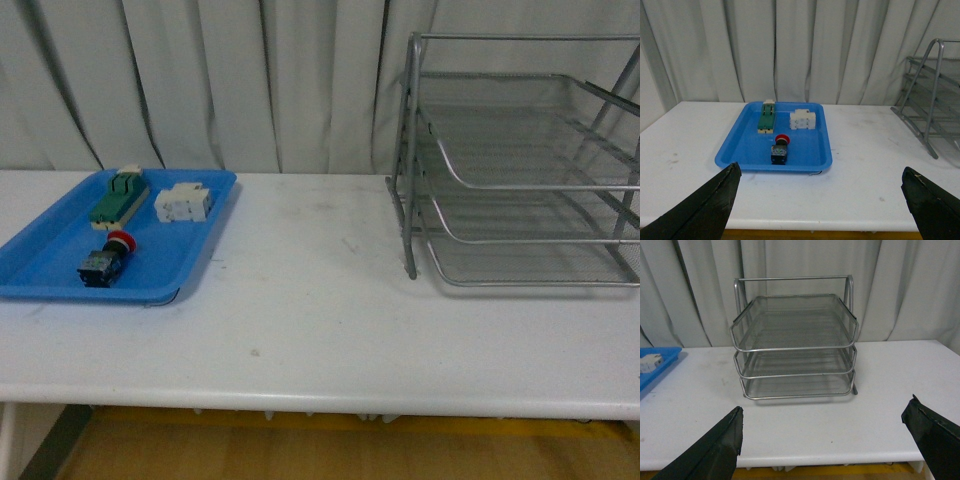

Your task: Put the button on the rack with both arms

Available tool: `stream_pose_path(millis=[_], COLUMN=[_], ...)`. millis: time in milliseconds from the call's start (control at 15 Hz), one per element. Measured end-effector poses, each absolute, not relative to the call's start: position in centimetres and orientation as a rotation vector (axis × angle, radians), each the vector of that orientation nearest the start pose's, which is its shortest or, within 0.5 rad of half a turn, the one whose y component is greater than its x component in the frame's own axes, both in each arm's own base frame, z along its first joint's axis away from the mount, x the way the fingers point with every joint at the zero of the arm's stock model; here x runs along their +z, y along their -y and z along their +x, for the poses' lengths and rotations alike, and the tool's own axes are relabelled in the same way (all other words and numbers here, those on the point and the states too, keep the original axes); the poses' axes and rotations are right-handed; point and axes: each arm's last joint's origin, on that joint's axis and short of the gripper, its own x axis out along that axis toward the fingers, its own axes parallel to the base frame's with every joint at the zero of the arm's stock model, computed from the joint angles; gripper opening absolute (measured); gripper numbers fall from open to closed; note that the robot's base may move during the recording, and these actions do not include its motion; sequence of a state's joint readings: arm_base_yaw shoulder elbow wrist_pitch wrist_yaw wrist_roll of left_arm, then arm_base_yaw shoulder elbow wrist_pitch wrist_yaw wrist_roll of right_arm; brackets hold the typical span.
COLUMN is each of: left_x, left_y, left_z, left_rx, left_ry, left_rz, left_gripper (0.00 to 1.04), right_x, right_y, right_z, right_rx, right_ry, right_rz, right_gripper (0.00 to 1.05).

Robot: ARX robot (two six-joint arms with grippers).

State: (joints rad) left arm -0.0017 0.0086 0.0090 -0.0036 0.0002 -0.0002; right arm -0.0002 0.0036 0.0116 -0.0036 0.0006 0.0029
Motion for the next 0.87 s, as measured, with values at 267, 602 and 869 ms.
stream_pose_path(millis=[267, 602, 869], left_x=[16.55, 16.55, 16.55], left_y=[0.02, 0.02, 0.02], left_z=[9.77, 9.77, 9.77], left_rx=[-0.002, -0.002, -0.002], left_ry=[-0.003, -0.003, -0.003], left_rz=[0.0, 0.0, 0.0], left_gripper=[0.98, 0.98, 0.98], right_x=[16.68, 16.68, 16.68], right_y=[0.0, 0.0, 0.0], right_z=[9.72, 9.72, 9.72], right_rx=[-0.001, -0.001, -0.001], right_ry=[0.004, 0.004, 0.004], right_rz=[0.003, 0.003, 0.003], right_gripper=[0.98, 0.98, 0.98])
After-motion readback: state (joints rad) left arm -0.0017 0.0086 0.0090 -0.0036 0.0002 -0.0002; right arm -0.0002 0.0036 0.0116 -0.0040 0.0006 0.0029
